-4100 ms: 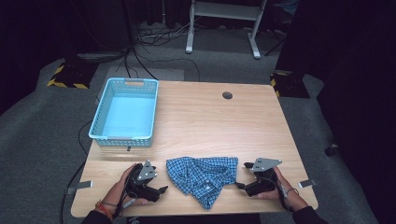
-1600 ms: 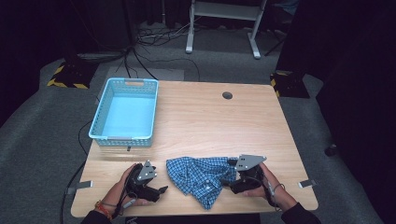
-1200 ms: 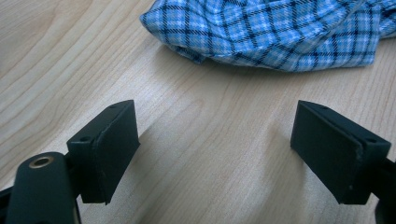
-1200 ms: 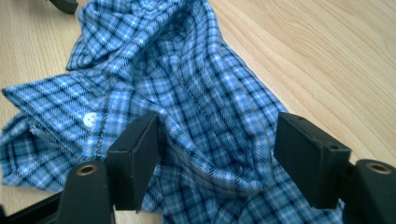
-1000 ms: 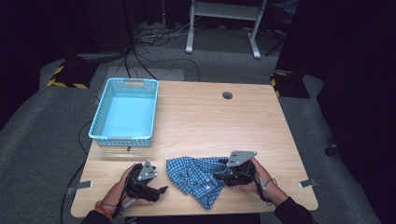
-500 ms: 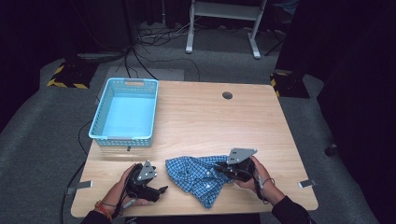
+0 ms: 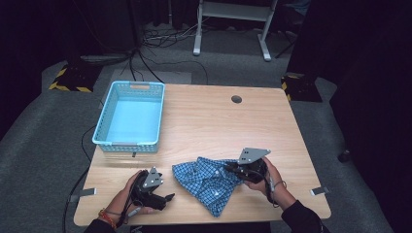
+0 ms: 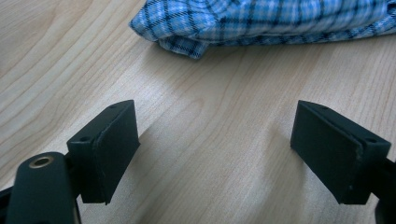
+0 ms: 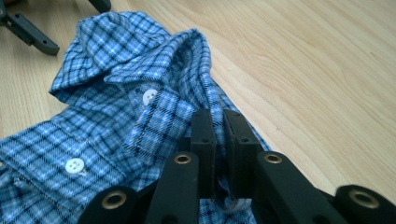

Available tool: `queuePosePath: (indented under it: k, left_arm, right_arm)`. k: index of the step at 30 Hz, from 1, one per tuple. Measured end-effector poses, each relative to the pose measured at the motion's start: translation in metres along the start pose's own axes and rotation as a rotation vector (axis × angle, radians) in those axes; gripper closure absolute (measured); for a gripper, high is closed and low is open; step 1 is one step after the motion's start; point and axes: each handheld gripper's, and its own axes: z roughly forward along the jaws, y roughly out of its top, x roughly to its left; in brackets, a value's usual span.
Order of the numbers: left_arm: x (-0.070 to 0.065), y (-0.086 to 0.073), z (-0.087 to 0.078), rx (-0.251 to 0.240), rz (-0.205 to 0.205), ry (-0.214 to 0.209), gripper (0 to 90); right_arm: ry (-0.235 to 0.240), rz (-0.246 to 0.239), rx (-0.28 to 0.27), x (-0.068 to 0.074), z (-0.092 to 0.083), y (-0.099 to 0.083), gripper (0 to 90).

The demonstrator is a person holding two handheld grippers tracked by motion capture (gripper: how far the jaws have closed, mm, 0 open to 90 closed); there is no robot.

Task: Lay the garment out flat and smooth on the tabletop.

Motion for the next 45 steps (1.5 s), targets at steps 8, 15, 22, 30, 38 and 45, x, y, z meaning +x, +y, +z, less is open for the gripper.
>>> queuePosePath:
  k: [8,15,22,30,38,45]
  left_arm:
    - [0.000,0.000,0.000,-0.001,0.000,0.000,15.1]
    - [0.000,0.000,0.000,-0.001,0.001,0.000,15.0]
    - [0.000,0.000,0.000,-0.001,0.001,0.000,15.1]
    - [0.000,0.000,0.000,-0.001,0.000,0.000,15.1]
    - [0.000,0.000,0.000,-0.001,0.001,0.000,15.1]
    - [0.000,0.000,0.000,-0.001,0.001,0.000,15.1]
  right_arm:
    - [-0.024,0.005,-0.015,-0.007,-0.001,0.008,84.4]
    - [-0.048,0.029,-0.021,-0.017,-0.001,0.015,84.5]
    - [-0.069,0.052,-0.018,-0.027,0.001,0.020,84.5]
    - [-0.087,0.067,0.004,-0.040,0.010,0.027,84.5]
    - [-0.112,0.068,0.027,-0.053,0.019,0.032,84.5]
    - [-0.134,0.079,0.045,-0.067,0.030,0.036,84.5]
